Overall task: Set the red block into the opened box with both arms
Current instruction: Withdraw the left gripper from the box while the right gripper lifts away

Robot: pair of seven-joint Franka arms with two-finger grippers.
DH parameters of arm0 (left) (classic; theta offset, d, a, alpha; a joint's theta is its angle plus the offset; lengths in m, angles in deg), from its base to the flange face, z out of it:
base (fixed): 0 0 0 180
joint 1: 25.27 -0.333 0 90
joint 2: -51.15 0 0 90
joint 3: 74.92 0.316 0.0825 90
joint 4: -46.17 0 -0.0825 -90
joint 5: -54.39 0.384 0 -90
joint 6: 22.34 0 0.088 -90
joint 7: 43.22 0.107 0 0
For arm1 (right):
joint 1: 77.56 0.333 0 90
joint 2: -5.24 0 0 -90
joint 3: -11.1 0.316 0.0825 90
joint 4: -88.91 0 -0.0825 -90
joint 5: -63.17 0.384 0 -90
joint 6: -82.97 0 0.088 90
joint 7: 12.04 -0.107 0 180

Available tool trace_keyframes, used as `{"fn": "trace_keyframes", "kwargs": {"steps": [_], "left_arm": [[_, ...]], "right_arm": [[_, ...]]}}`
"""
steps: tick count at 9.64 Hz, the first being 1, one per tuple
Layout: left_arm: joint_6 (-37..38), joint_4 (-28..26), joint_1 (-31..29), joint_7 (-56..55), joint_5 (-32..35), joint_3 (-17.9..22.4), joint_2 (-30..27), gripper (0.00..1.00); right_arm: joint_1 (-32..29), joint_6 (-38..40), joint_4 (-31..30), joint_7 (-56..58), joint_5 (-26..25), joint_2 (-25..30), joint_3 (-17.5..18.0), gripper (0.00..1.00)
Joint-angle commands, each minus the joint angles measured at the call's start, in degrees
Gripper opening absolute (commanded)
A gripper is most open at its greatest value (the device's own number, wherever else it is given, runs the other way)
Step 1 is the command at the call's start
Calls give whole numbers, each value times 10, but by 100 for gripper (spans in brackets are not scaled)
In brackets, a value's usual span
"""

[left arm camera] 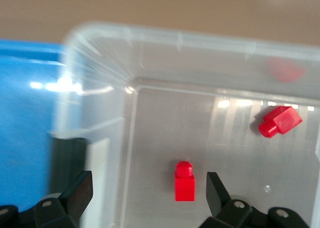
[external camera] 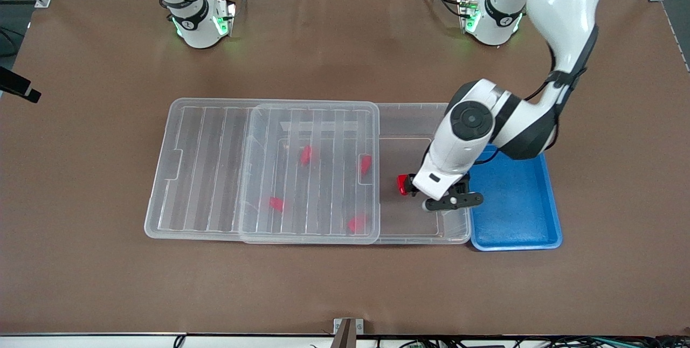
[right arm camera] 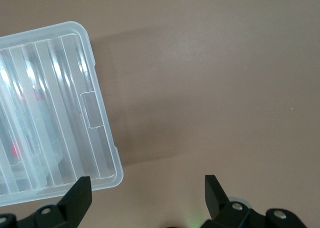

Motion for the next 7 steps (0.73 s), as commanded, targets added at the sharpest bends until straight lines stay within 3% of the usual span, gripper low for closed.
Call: {"fn": "trace_keyframes", "kwargs": {"steps": [1, 3, 7], "left_arm": [[79, 51, 1, 27, 5, -3, -4, 100], [131, 96, -12, 76, 0, -6, -16, 100], [187, 97, -93, 129, -72, -9, -108, 100]], "right_arm": [[-2, -31, -26, 11, 10, 3, 4, 100], [-1, -26, -19, 14, 5, 4, 5, 100], [2, -26, -17, 16, 3, 3, 5, 100]]}}
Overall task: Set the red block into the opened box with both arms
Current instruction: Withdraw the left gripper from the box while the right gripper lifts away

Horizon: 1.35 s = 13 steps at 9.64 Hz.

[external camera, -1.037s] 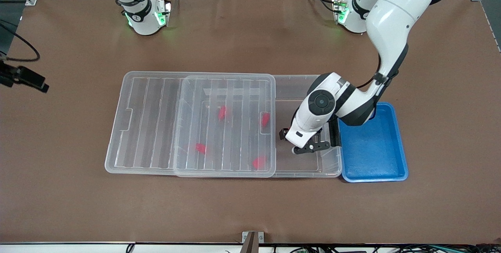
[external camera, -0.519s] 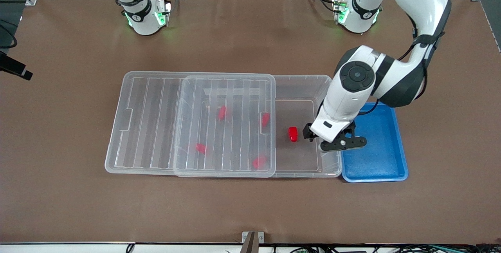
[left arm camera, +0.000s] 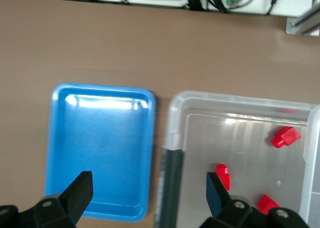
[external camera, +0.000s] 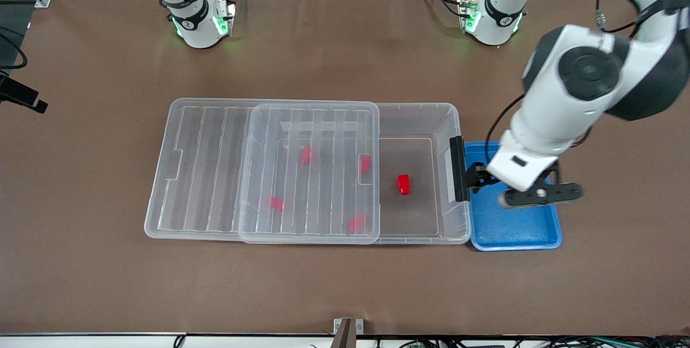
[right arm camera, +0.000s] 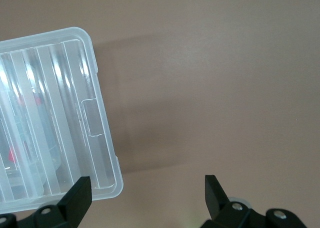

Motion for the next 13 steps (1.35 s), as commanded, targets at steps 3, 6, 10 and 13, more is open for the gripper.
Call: {"fn": "trace_keyframes", "kwargs": {"steps": [3, 6, 10, 13], "left_arm": [[89, -19, -64, 23, -94, -3, -90, 100], [163, -39, -35, 154, -122, 85, -162, 100], [179, -154, 5, 288, -151, 202, -273, 100], [209, -171, 4, 282, -160, 208, -295, 100]], "right_arm": [[-2, -5, -16, 60, 2, -11, 0, 100], [-4, -117, -102, 135, 1, -61, -2, 68], [11, -326, -276, 254, 10, -74, 1, 0], [19, -339, -292, 253, 65, -96, 4, 0]]}}
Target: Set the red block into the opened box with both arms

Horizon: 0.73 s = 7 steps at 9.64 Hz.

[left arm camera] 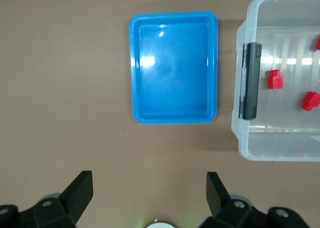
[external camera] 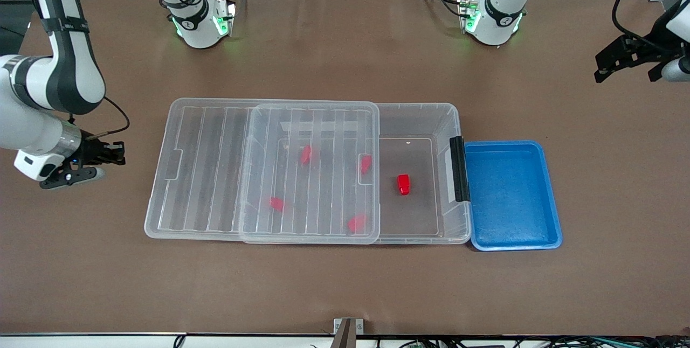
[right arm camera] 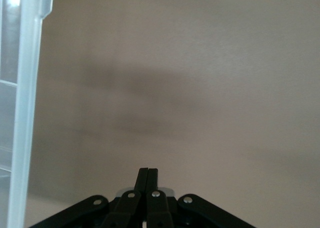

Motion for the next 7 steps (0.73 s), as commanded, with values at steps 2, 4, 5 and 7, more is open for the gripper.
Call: {"fn": "trace_keyframes", "kwargs": {"steps": [2, 4, 5, 7], "left_arm": [[8, -28, 10, -4, -9, -16, -3, 100], [8, 3, 7, 5, -6, -19, 31, 100], [10, 13, 6, 4, -8, -19, 38, 100], [11, 14, 11, 4, 10, -20, 40, 100]], "right_arm": [[11, -3, -8, 12, 39, -7, 9, 0], [13, 0, -8, 10, 74, -16, 30, 0], [13, 5, -7, 10, 84, -16, 31, 0], [14, 6, -6, 7, 86, -19, 42, 0]]}}
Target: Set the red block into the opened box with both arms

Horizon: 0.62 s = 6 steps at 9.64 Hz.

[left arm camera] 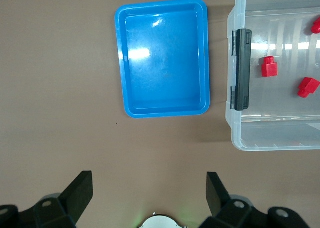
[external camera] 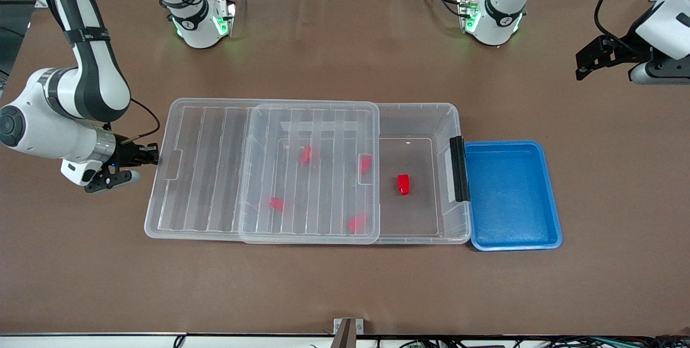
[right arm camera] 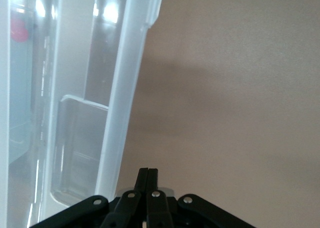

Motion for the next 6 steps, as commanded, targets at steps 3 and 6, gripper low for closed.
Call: {"fn": "trace_keyframes", "kwargs": {"steps": [3, 6], "left_arm": [[7, 12, -6, 7, 5, 4, 11, 100], [8, 27, -5, 7, 4, 2, 11, 100]], "right_arm": [[-2, 9, -1, 4, 62, 0, 25, 0], [15, 10, 7, -16, 85, -12, 33, 0]]}}
